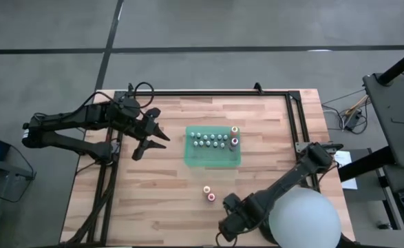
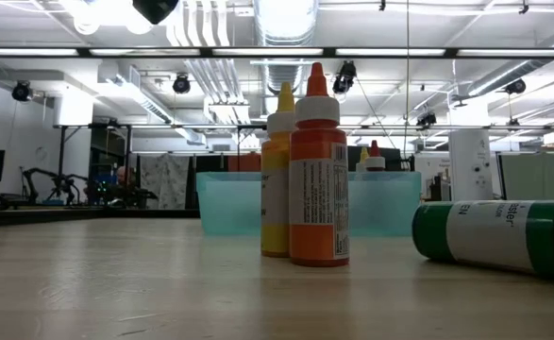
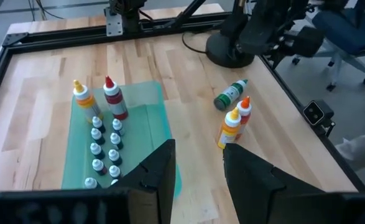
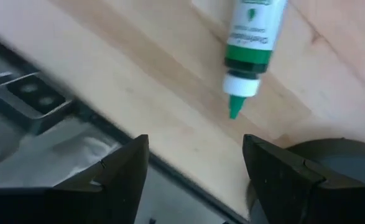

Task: Pick & Place food coloring
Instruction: Put the big green food coloring bottle into the green container

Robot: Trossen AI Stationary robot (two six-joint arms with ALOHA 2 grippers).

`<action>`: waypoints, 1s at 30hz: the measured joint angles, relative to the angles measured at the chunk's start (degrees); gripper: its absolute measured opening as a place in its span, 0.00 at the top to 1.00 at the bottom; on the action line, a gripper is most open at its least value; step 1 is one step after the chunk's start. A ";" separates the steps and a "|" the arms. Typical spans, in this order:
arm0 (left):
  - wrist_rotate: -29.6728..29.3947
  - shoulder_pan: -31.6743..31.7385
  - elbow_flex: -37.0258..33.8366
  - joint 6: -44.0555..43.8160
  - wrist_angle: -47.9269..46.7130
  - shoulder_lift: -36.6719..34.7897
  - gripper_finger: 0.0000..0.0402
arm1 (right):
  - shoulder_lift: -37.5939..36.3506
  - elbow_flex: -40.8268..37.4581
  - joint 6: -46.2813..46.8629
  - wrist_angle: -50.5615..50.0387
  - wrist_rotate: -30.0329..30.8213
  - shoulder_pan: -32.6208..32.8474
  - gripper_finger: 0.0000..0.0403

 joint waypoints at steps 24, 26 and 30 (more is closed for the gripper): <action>-1.03 0.02 0.01 0.18 0.02 0.11 0.73 | 0.01 -11.48 -5.53 6.48 -4.47 -4.41 0.39; -1.03 0.02 -0.01 0.18 0.02 0.11 0.73 | 0.01 -12.29 -5.60 6.97 -5.23 -4.63 0.39; -1.03 0.02 0.00 0.16 0.02 0.11 0.73 | 0.03 -13.46 -5.79 9.30 -5.82 -4.75 0.39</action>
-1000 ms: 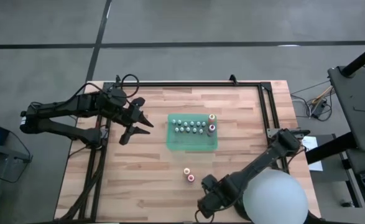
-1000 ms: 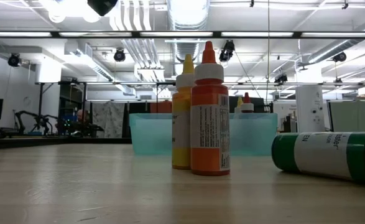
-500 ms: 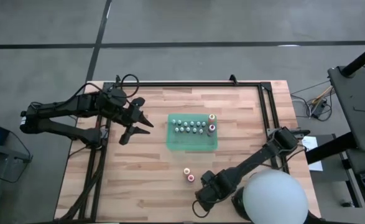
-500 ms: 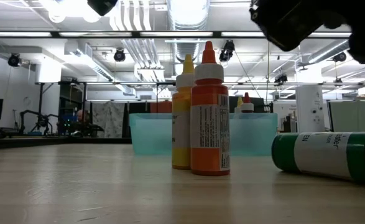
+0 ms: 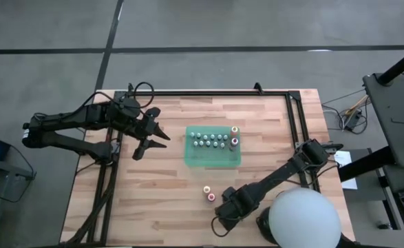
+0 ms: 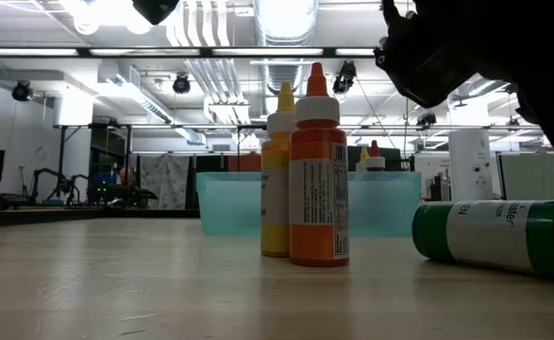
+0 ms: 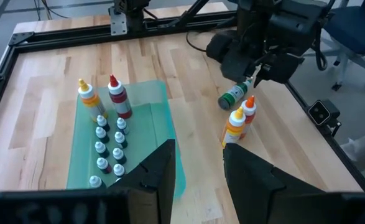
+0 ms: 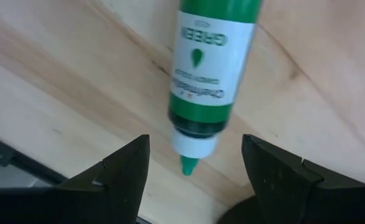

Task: Pick & Place food coloring
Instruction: Put the big green food coloring bottle into the green container

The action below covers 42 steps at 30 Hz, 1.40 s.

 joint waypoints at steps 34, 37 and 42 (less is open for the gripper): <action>0.11 0.00 -0.01 -0.03 0.00 0.02 0.73 | 0.00 -4.43 1.09 5.90 -1.30 -0.44 0.43; 0.11 0.00 0.01 -0.03 -0.01 0.02 0.73 | -0.02 -4.73 1.09 5.86 -1.36 -0.75 0.44; 0.11 0.00 0.01 -0.03 -0.02 0.02 0.73 | -0.02 -5.23 1.09 6.01 -1.71 -1.11 0.48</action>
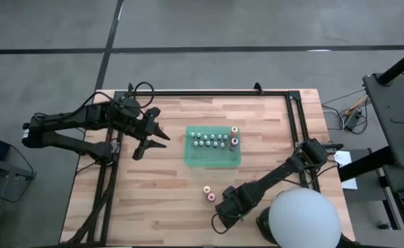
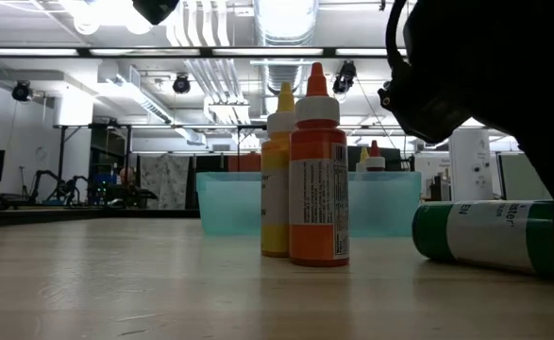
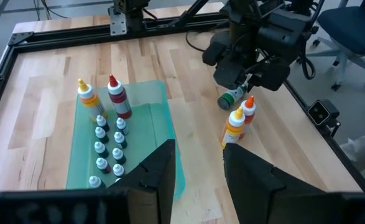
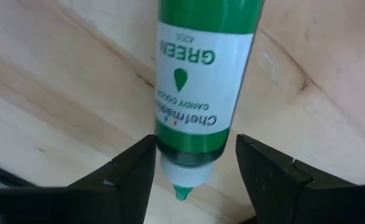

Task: Pick & Place food coloring
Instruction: Put the big green food coloring bottle into the green container

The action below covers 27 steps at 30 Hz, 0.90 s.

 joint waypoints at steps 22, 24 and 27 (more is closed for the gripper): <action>-0.02 0.00 0.00 0.00 0.02 0.00 0.73 | -0.02 -1.37 -0.42 1.79 -2.33 -0.20 0.74; -0.02 0.00 0.00 0.00 0.01 0.00 0.73 | -0.03 -1.35 -0.48 1.74 -2.33 -0.20 0.74; -0.02 0.00 0.00 0.00 0.02 0.00 0.73 | -0.04 -0.81 -0.66 1.25 -2.29 -0.18 0.74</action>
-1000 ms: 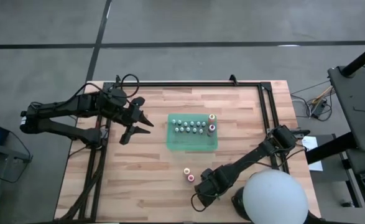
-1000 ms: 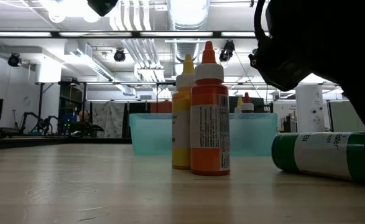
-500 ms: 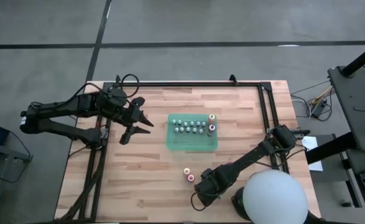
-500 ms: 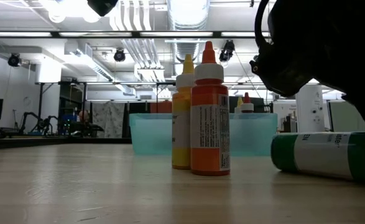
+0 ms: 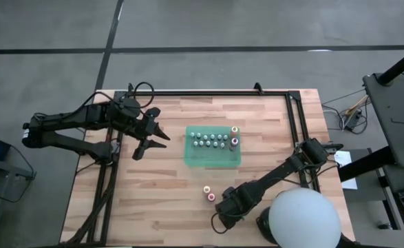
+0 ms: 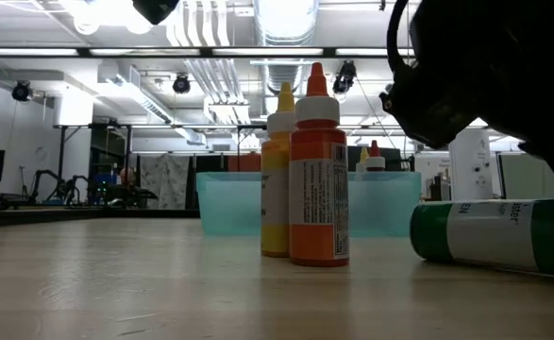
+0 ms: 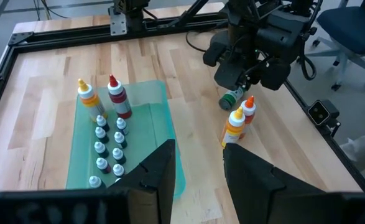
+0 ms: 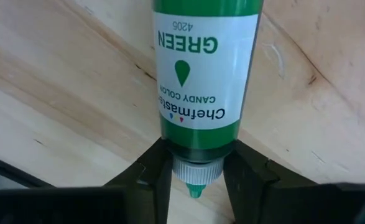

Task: Pick & Place food coloring
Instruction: Put the big green food coloring bottle into the green container

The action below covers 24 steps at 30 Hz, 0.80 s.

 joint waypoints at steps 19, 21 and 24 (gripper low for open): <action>0.09 0.00 4.70 0.13 0.34 0.00 0.73 | -12.68 10.97 -3.74 -15.11 6.06 -0.96 0.74; 0.46 0.00 5.36 -0.07 1.44 0.00 0.73 | -14.52 12.03 -4.95 -15.67 6.48 -1.97 0.74; 2.00 0.00 6.37 -2.30 4.24 0.00 0.73 | -16.29 14.11 -7.81 -17.45 7.25 -3.56 0.74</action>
